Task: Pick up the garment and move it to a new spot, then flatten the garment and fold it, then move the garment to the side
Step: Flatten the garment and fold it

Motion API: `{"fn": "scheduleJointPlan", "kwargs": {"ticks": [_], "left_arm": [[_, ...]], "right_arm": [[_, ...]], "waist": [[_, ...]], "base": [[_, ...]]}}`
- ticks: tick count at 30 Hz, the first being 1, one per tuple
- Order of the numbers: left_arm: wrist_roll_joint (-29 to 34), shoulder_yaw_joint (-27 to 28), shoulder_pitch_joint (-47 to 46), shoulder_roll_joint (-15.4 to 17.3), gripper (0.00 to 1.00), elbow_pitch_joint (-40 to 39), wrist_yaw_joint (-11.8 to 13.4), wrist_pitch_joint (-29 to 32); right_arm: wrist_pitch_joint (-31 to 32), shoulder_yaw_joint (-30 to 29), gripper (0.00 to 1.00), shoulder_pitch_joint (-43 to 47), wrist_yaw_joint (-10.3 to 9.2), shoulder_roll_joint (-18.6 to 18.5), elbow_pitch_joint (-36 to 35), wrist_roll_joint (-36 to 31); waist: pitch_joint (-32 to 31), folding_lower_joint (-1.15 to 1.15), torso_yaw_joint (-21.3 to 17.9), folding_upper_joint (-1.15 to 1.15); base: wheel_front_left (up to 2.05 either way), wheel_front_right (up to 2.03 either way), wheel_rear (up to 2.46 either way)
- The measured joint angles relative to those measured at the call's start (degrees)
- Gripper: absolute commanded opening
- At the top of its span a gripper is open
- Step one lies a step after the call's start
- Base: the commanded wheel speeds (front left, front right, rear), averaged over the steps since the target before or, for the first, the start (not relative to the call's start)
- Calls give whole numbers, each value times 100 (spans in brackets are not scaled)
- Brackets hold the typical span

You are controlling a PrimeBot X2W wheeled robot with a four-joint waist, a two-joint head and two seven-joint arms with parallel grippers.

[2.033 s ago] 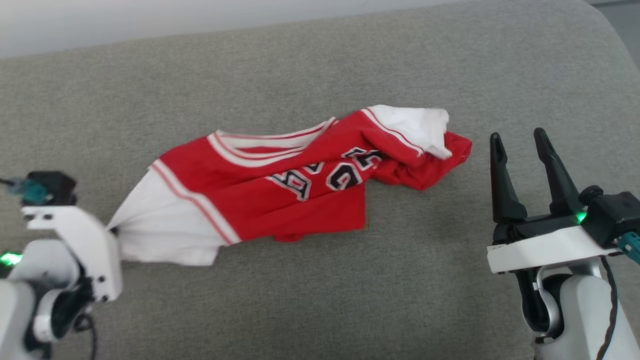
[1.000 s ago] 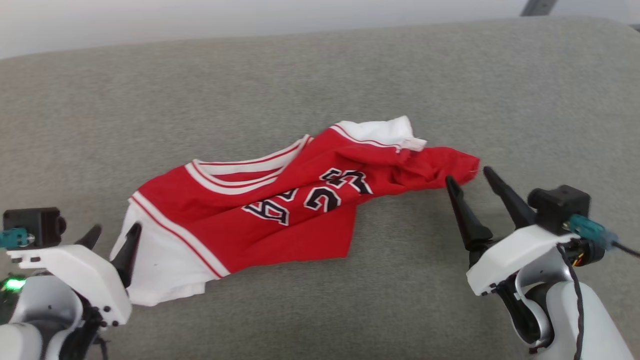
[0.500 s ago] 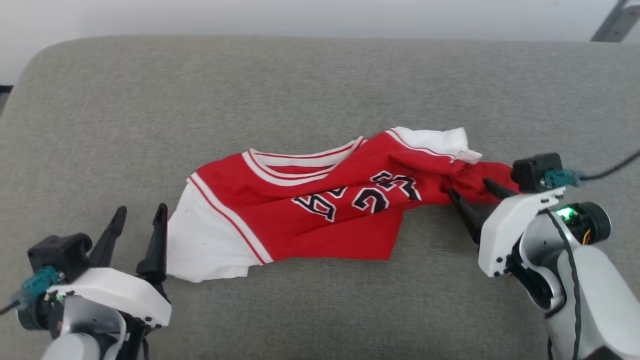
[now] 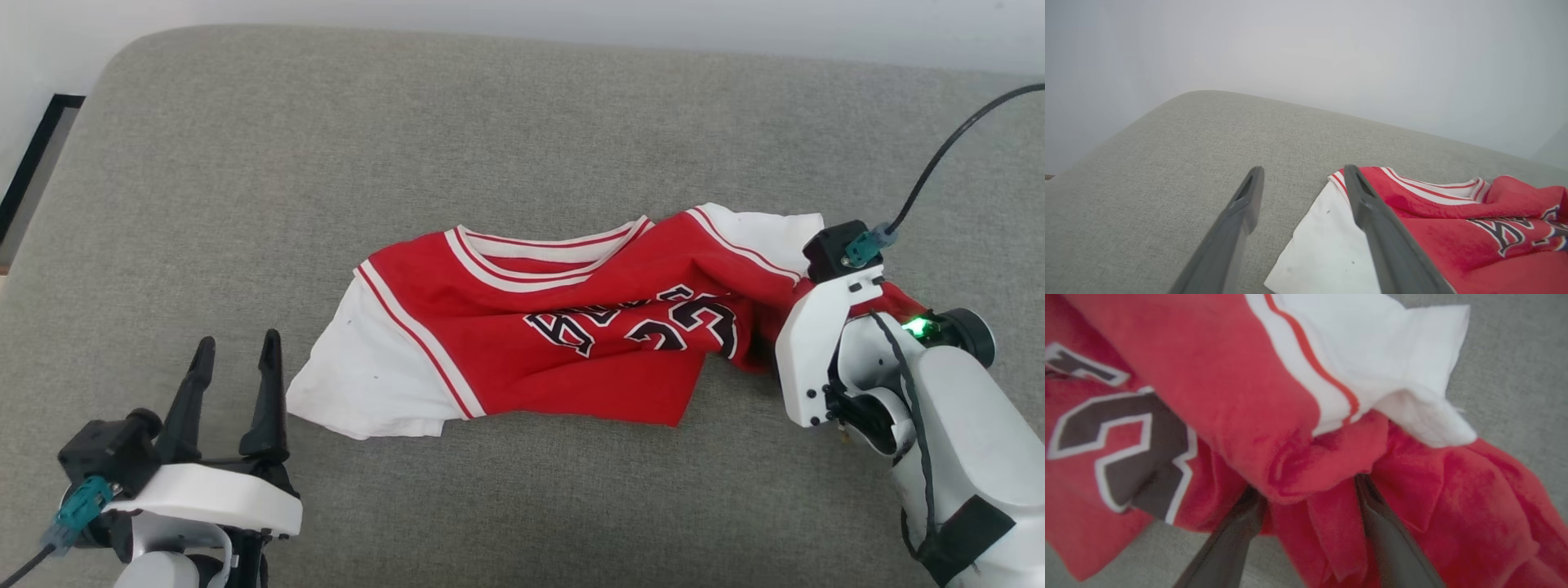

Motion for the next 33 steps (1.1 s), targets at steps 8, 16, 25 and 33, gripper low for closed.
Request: {"fn": "scheduleJointPlan", "kwargs": {"ticks": [8, 16, 25, 33], "left_arm": [[85, 179, 62, -142, 100, 90, -56, -327], [115, 434, 309, -160, 100, 11, -78, -366], [137, 650, 516, -165, 100, -147, -97, -381], [181, 710, 527, -209, 100, -176, -171, -382]], "right_arm": [[483, 498, 0, -77, 0, -303, -246, 519], [1474, 571, 0, 487, 0, -719, -1748, 1229], [2724, 103, 0, 1677, 0, -751, -3664, 1577], [3150, -57, 0, 2607, 0, -196, -4464, 1315]], "waist": [[-103, 0, -25, 0], [-245, 0, -247, 0], [-307, 0, -423, 0], [-200, 0, -375, 0]], "base": [[0, 0, 0], [0, 0, 0], [0, 0, 0], [0, 0, 0]]}}
